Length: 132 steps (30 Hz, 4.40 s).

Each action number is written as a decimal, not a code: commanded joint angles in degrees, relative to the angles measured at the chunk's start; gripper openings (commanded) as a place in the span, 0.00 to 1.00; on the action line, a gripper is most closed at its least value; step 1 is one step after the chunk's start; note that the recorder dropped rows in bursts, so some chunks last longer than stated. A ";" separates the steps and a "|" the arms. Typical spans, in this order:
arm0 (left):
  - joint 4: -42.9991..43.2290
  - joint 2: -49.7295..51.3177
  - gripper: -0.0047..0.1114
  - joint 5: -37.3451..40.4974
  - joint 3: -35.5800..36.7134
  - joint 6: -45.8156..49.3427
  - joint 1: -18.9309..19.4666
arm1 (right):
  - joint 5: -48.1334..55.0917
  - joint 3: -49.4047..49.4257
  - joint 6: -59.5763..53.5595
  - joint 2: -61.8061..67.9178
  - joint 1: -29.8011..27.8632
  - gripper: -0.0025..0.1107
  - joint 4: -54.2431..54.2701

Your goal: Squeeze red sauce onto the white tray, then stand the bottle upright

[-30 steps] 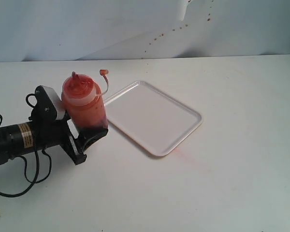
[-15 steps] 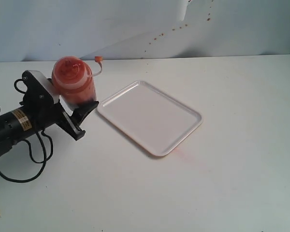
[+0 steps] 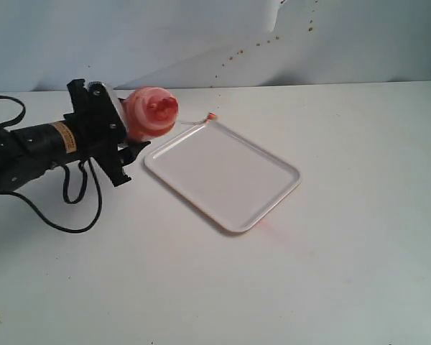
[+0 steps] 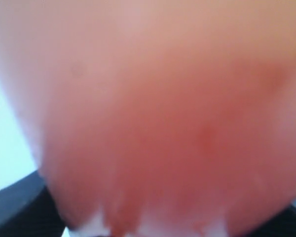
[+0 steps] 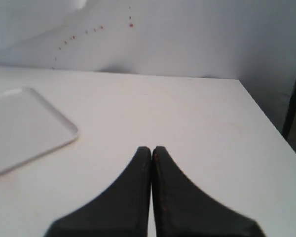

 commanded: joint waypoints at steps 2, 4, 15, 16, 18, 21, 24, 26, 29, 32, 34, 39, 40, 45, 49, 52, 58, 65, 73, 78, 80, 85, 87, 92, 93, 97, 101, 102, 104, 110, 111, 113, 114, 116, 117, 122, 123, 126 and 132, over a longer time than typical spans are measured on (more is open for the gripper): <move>-14.81 -0.99 0.04 2.44 -4.46 18.31 -7.06 | -10.49 0.20 2.00 -0.38 0.10 0.02 18.07; -25.92 -0.99 0.04 2.46 -5.18 30.87 -8.48 | -11.42 0.20 2.38 -0.38 0.10 0.02 27.60; -32.31 0.62 0.04 -3.49 -5.18 42.01 -8.72 | -9.86 0.20 3.08 -0.38 0.10 0.02 35.72; -32.31 0.88 0.04 -4.26 -5.18 42.37 -8.72 | -8.42 0.20 3.08 -0.38 0.10 0.02 37.58; -32.31 1.45 0.04 -8.84 -5.18 45.11 -8.72 | -6.36 0.20 2.82 -0.38 0.10 0.02 39.31; -32.31 1.59 0.04 -16.43 -5.18 48.26 -8.74 | -4.34 0.20 2.82 -0.38 0.10 0.02 41.83; -32.66 1.59 0.04 -18.96 -5.18 52.45 -8.74 | -4.33 0.20 2.82 -0.38 0.10 0.02 43.71; -33.38 1.59 0.04 -18.96 -5.18 58.05 -8.74 | -4.81 0.20 2.82 -0.38 0.10 0.02 44.57; -34.08 1.59 0.04 -19.83 -5.18 64.47 -8.74 | -4.92 -1.27 2.00 -0.38 0.10 0.02 44.81; -34.08 1.59 0.04 -23.16 -5.18 70.59 -8.74 | -2.94 -4.48 -5.27 -0.38 0.10 0.02 45.17; -34.08 1.59 0.04 -24.95 -5.18 74.17 -8.74 | -0.83 -6.43 -13.83 -0.38 0.10 0.02 46.98; -34.08 1.59 0.04 -27.37 -5.18 79.14 -8.74 | 5.24 -8.96 -35.59 2.09 0.10 0.02 60.91; -34.08 1.59 0.04 -28.28 -5.18 80.01 -8.74 | 6.48 -8.98 -41.32 3.78 0.10 0.02 65.22; -33.54 1.59 0.04 -31.27 -5.18 85.08 -8.74 | 10.07 -9.23 -72.34 14.32 0.10 0.02 94.07; -33.27 1.59 0.04 -31.27 -5.18 88.35 -8.74 | 18.78 -11.74 -85.74 24.08 0.10 0.02 97.10; -32.20 1.59 0.04 -31.27 -6.02 88.53 -8.74 | 25.29 -15.60 -89.23 31.98 0.10 0.02 97.10; -28.91 1.59 0.04 -31.27 -7.86 92.62 -8.74 | 35.37 -24.56 -91.59 49.90 0.10 0.02 97.10; -27.56 1.59 0.04 -31.97 -8.52 95.31 -8.74 | 37.91 -36.87 -91.92 69.24 0.10 0.02 97.10; -27.55 1.59 0.04 -32.15 -11.88 95.31 -8.74 | 41.20 -52.03 -93.30 85.89 0.10 0.04 97.10; -23.64 1.59 0.04 -29.61 -12.53 95.31 -8.74 | 36.65 -60.30 -101.13 92.65 3.11 0.67 97.10; -23.10 1.78 0.04 -29.14 -12.53 95.31 -8.74 | 30.41 -63.18 -104.14 94.28 7.40 0.93 97.05; -22.01 2.01 0.04 -29.52 -12.53 95.31 -8.74 | 18.11 -71.11 -104.46 99.83 15.35 0.94 96.76; -21.12 2.01 0.04 -29.52 -12.53 95.31 -8.74 | 19.08 -74.10 -99.76 103.01 15.59 0.92 96.76; -21.12 2.01 0.04 -32.14 -12.53 95.31 -8.74 | 20.96 -77.86 -95.61 107.70 15.59 0.91 94.48; -21.12 2.01 0.04 -32.55 -12.53 95.31 -8.74 | 23.33 -78.63 -94.38 108.65 15.59 0.91 92.88; -20.74 2.01 0.04 -32.44 -12.53 95.31 -8.74 | 27.82 -80.65 -91.80 111.34 15.59 0.91 91.79; -20.42 2.01 0.04 -32.30 -12.53 95.31 -8.74 | 26.18 -81.20 -91.38 112.55 16.00 0.91 89.93; -19.95 2.01 0.04 -32.30 -12.53 95.31 -8.74 | 27.21 -81.20 -91.49 112.66 16.22 0.91 88.95; -19.05 2.01 0.04 -32.30 -12.53 95.31 -8.74 | 27.59 -81.20 -91.57 112.78 16.77 0.91 86.55; -16.48 2.01 0.04 -32.10 -12.53 95.31 -8.74 | 16.31 -81.20 -92.51 112.81 19.28 0.88 85.50; -16.39 2.01 0.04 -32.10 -12.53 95.31 -8.74 | 16.16 -81.20 -93.26 112.81 19.47 0.87 85.35; -16.17 2.01 0.04 -32.10 -12.53 95.31 -8.74 | 15.91 -81.20 -93.97 112.81 19.47 0.85 84.79; -15.79 2.01 0.04 -32.10 -12.53 95.31 -8.74 | 15.45 -81.20 -94.82 112.91 19.47 0.85 84.79; -15.00 2.01 0.04 -32.10 -12.53 95.31 -8.74 | 12.73 -81.20 -94.93 112.90 19.47 0.83 84.79; -14.37 2.01 0.04 -31.90 -12.53 95.31 -8.74 | 11.77 -81.20 -94.93 112.90 19.47 0.83 84.90; -12.21 2.04 0.04 -28.78 -12.53 95.31 -8.74 | 13.96 -81.20 -96.22 112.90 19.47 0.82 84.90; -12.17 2.04 0.04 -27.54 -12.53 95.31 -8.74 | 14.33 -81.20 -96.38 112.90 19.47 0.82 84.90; -11.94 2.04 0.04 -26.54 -12.53 95.31 -8.74 | 14.13 -81.20 -96.38 112.90 19.47 0.82 84.90; -11.27 2.04 0.04 -27.54 -12.53 95.31 -8.74 | 15.41 -81.20 -95.66 113.03 19.59 0.80 84.90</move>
